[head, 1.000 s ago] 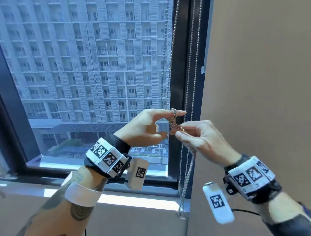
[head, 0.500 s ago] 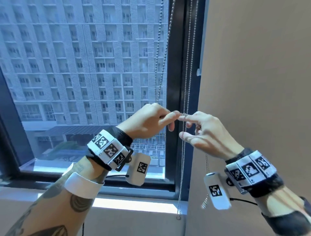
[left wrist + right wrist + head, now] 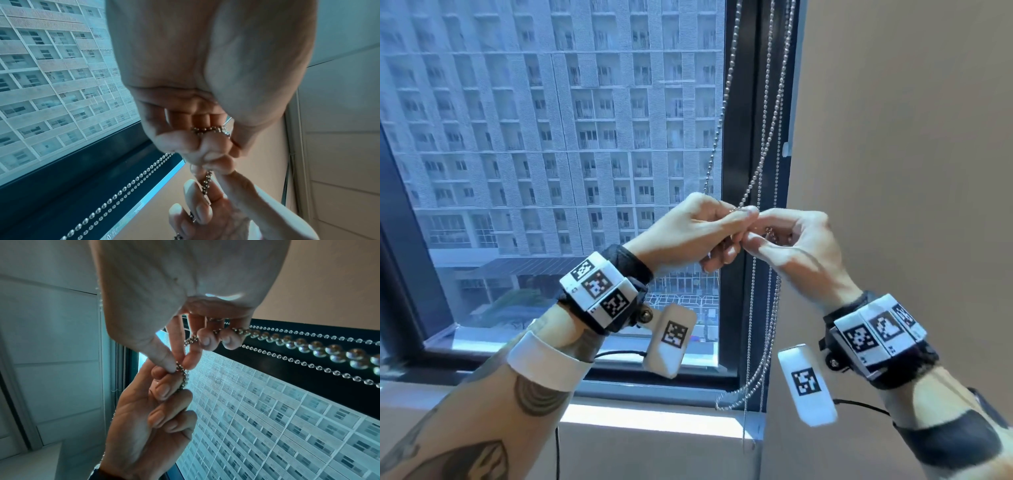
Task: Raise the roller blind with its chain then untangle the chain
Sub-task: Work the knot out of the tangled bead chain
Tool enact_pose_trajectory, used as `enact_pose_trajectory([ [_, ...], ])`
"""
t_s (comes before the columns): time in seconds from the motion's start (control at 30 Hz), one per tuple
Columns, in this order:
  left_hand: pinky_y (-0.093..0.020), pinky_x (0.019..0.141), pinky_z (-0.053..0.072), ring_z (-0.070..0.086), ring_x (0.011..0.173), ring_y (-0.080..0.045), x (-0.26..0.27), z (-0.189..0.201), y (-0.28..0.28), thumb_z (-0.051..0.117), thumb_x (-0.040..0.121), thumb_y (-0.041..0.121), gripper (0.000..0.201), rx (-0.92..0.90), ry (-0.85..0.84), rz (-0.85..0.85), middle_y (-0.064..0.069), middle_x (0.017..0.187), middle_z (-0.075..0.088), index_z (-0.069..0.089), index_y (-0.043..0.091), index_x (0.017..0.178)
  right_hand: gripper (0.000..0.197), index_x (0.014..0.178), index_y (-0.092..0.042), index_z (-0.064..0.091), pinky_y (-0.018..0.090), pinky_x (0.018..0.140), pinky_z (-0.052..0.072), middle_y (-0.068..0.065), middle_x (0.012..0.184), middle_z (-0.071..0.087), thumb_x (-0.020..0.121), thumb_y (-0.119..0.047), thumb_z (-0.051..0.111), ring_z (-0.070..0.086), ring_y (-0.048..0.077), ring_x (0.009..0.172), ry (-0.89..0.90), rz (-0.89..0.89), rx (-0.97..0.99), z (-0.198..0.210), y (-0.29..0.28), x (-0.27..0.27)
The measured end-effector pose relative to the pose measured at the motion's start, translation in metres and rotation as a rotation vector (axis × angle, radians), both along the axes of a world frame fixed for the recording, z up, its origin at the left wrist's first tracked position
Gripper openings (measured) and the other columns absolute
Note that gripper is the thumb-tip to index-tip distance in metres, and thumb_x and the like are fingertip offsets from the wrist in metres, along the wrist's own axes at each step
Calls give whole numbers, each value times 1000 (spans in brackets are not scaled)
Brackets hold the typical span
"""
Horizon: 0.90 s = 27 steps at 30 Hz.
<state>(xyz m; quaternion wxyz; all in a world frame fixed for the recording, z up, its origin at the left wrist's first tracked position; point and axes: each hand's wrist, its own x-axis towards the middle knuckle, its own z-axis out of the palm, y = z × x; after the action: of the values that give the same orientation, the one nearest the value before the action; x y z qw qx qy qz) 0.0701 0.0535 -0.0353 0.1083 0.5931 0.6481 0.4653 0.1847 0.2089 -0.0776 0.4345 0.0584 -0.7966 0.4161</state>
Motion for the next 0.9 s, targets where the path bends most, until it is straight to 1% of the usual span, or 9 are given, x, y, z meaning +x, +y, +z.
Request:
enact_pose_trajectory([
  [0.13,-24,44,42,51,46,-18,-1,4,-3,64,101,34,41,68,56,54,-9,70,69,72,2,77,6,88,-20,84,49,83,63,-3,89,83,83,-18,80,75,14,81,61,-29,-33,1,1,-2],
  [0.27,-24,42,40,51,46,-18,-3,2,-2,72,96,32,39,160,65,109,-12,77,73,72,-6,88,13,88,-17,83,59,74,62,5,90,83,85,-5,79,76,37,81,120,-19,-73,2,-4,-3],
  [0.3,-24,42,40,51,47,-19,-3,0,-1,73,95,31,39,176,53,114,-16,78,72,71,-8,89,13,88,-16,82,57,71,62,5,90,83,85,-3,79,75,37,78,129,-20,-84,3,-4,-3],
  [0.4,-24,42,38,49,48,-19,0,-3,0,70,98,27,38,140,-38,77,-21,84,64,65,-11,92,9,88,-11,79,41,54,50,4,89,81,83,-4,80,58,17,59,117,-16,-97,2,-3,-2],
  [0.53,-26,48,37,50,49,-17,1,-2,-3,63,101,31,42,31,-91,8,-29,98,61,62,-11,99,8,90,-10,78,28,48,39,9,90,81,85,-6,84,45,9,51,97,-1,-57,1,-4,3],
  [0.63,-24,46,40,52,50,-17,0,-2,-3,62,102,32,31,17,-71,11,-17,93,65,71,3,95,16,76,-18,74,23,48,39,-16,76,74,83,-6,83,45,6,49,86,-61,-19,0,-5,3],
  [0.67,-24,45,42,53,50,-18,0,-2,-2,65,101,32,27,37,-49,23,-14,91,66,71,7,94,17,72,-19,71,22,49,39,-16,73,70,80,-8,81,46,5,49,86,-82,-13,0,-7,3],
  [0.8,-29,45,46,57,51,-25,1,-4,0,68,99,30,27,89,48,42,0,82,68,68,3,99,6,71,-17,69,30,53,47,3,74,72,74,-22,69,60,21,54,94,-143,21,1,-11,3],
  [0.9,-32,47,47,57,46,-21,-4,-6,-1,61,104,23,22,85,61,39,6,73,71,68,3,99,12,74,-16,67,46,52,53,17,74,73,75,-28,68,67,40,61,92,-140,7,-2,-10,2],
])
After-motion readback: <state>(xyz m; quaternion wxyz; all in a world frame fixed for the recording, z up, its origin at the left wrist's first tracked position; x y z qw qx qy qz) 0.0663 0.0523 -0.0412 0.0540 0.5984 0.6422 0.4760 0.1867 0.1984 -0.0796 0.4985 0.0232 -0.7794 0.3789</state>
